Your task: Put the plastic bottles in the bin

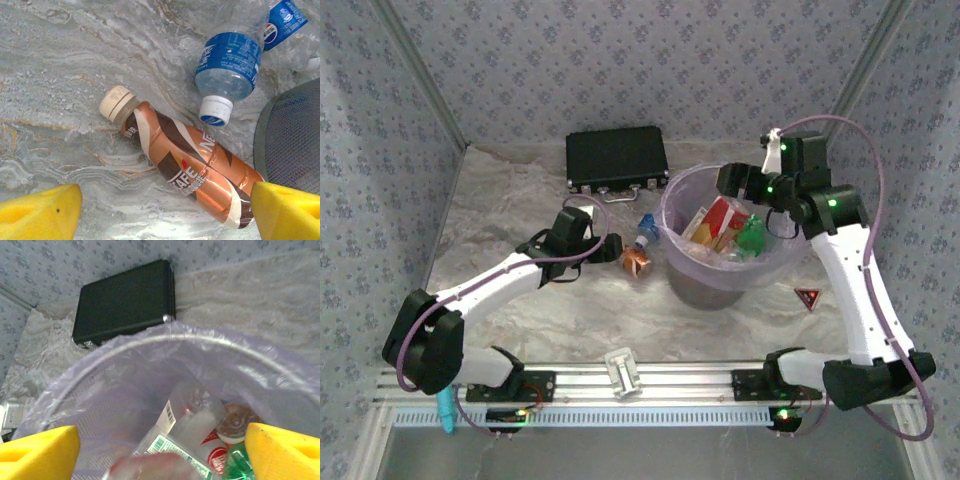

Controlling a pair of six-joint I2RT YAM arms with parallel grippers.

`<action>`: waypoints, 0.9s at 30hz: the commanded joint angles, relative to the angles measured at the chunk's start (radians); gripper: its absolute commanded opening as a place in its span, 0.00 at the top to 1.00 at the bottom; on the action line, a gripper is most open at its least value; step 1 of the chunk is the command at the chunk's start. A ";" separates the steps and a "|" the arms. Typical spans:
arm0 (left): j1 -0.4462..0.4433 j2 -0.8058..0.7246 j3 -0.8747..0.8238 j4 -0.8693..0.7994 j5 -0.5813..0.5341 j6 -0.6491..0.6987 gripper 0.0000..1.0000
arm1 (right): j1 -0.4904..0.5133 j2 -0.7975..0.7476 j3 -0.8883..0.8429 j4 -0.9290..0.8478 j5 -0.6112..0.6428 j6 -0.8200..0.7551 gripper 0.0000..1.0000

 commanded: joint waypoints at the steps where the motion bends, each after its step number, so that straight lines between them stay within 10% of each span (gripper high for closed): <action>1: 0.000 0.016 0.042 -0.058 -0.005 -0.046 0.13 | -0.005 0.024 0.041 -0.098 0.054 -0.052 0.19; 9: 0.000 0.038 0.017 -0.060 0.017 -0.111 0.14 | 0.057 0.071 -0.042 -0.073 -0.056 -0.027 0.49; 27: -0.016 0.063 -0.032 0.001 0.050 -0.197 0.15 | 0.101 0.031 -0.104 -0.027 -0.057 -0.002 0.51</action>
